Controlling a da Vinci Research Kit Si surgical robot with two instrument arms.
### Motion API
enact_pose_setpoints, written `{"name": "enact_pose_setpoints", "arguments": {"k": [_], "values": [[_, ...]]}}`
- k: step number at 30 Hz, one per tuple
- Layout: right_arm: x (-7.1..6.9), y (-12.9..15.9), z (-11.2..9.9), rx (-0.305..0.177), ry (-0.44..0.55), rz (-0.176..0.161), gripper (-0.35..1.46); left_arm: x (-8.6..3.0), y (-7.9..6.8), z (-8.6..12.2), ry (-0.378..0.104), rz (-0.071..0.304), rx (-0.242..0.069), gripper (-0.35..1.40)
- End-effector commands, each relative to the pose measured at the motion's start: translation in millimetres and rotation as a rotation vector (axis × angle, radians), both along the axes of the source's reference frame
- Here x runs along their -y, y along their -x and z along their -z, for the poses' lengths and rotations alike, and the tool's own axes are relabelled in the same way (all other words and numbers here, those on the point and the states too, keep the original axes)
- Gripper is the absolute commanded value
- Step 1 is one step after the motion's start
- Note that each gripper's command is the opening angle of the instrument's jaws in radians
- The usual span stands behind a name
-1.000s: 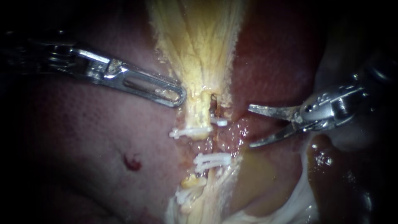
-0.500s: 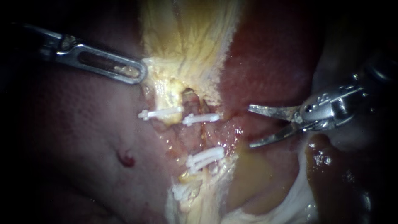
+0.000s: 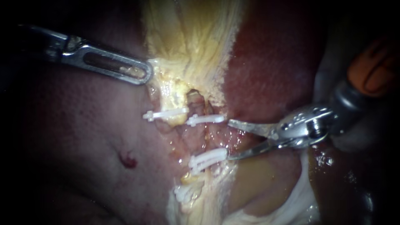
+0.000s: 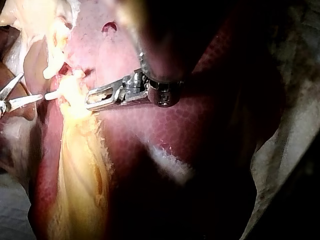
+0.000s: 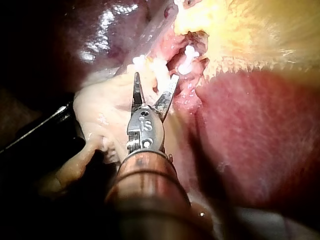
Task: Go to the cutting position right tube
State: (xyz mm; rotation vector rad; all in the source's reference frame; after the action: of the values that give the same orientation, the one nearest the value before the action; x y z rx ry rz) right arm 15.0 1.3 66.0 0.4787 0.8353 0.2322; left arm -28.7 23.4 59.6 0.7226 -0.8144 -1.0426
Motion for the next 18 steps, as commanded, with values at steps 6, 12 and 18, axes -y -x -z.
{"name": "enact_pose_setpoints", "arguments": {"k": [6,12,18], "values": [[0.7,-1.2,-4.1,0.015,-0.044,0.008,1.42,0.1,0.1,-0.1,-0.001,-0.001,0.0,-0.35],[0.3,-2.0,-6.7,0.017,-0.074,0.01,1.41,0.2,0.1,-0.1,-0.001,-0.003,0.001,-0.35],[0.0,-2.7,-8.0,0.001,-0.1,0.04,1.39,0.3,0.2,-0.2,-0.002,-0.004,0.002,-0.35]]}}
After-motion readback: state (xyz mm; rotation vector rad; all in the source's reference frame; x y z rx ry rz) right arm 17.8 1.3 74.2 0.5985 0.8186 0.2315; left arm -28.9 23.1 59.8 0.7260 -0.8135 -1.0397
